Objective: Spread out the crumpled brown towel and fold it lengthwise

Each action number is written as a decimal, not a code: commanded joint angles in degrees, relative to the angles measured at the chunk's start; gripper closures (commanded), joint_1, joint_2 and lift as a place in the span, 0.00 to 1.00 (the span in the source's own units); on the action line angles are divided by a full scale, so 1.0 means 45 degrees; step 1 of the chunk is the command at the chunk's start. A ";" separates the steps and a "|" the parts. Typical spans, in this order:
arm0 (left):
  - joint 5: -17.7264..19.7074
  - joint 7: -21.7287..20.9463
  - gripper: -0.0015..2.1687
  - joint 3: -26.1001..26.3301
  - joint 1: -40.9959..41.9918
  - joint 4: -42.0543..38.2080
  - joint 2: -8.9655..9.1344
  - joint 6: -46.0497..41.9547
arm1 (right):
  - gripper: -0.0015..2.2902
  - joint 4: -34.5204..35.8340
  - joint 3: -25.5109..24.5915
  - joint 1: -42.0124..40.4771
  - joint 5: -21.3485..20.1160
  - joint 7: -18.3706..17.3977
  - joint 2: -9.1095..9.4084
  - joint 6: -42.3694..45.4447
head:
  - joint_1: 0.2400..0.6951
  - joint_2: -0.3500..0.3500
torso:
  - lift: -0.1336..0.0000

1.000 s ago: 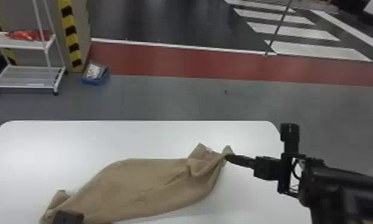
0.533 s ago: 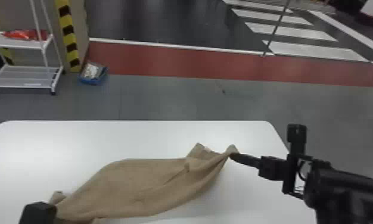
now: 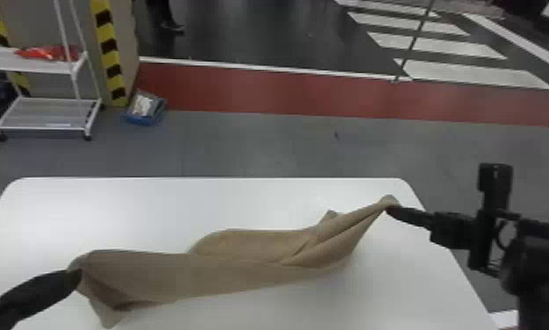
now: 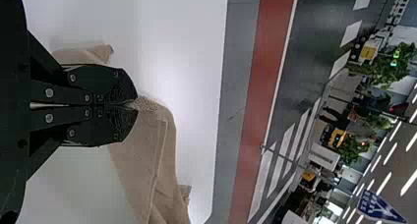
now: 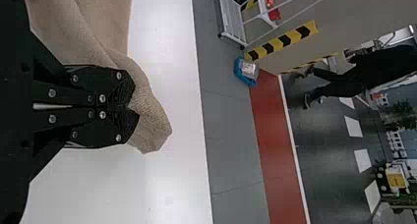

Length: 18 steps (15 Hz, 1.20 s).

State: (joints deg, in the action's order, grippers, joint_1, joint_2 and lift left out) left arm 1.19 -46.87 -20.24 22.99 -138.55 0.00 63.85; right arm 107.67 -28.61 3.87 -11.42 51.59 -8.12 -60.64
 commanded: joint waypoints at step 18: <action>0.0985 -0.0406 0.62 -0.2357 -0.1221 -0.0597 0.0032 0.2365 | 0.78 -0.0685 -0.0772 -0.0079 -0.1389 0.1055 -0.0657 0.0007 | 1.00 0.21 | 1.00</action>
State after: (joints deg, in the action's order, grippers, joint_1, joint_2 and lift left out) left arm 5.94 -48.83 -32.00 17.48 -141.78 0.00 75.02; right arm 104.58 -32.04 3.74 -18.29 56.64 -11.09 -60.77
